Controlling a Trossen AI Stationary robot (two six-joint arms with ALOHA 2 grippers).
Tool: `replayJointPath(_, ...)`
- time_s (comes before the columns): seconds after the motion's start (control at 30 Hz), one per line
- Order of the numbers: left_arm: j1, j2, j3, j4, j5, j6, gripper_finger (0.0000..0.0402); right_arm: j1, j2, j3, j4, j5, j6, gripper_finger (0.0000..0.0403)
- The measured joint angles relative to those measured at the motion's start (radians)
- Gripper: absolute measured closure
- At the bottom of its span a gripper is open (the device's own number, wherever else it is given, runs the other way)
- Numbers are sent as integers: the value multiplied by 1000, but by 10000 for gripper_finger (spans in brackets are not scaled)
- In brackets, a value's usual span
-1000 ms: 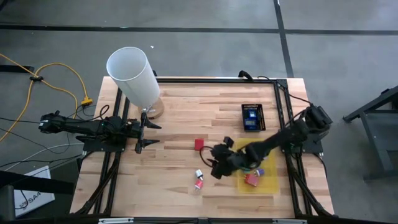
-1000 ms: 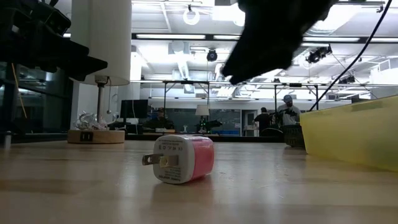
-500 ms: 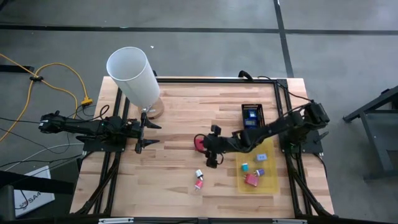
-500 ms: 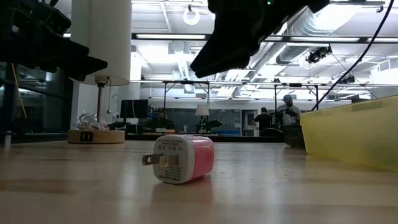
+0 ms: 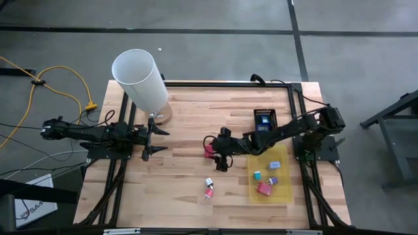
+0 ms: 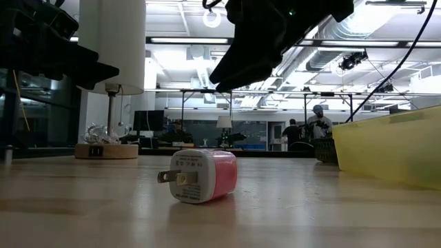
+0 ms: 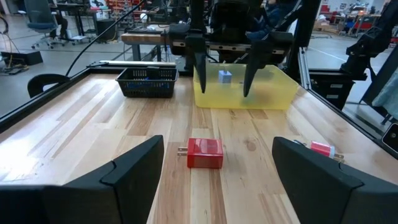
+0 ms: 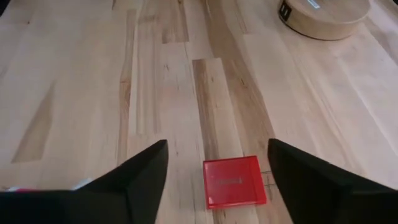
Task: Pick & Place Office items
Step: Put the red charger adapter into the yellow bin
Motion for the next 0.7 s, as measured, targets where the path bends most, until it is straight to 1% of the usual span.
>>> replayJointPath(0.17, 0, 0, 0, 0, 0, 0, 109, 0, 0, 0, -21, 0, -3, 97)
replayJointPath(0.27, 0, 0, 0, 0, 0, 0, 109, 0, 19, 0, -29, -1, -8, 81)
replayJointPath(0.43, 0, 0, 0, 0, 0, 0, 109, 0, 47, 0, -21, -2, -35, 73)
replayJointPath(0.57, 0, 0, 0, 1, 0, 0, 109, 0, 62, 1, 2, 37, -65, 72)
replayJointPath(0.7, 0, 0, 0, 1, 0, 0, 109, -7, 81, 2, 15, 35, -79, 72)
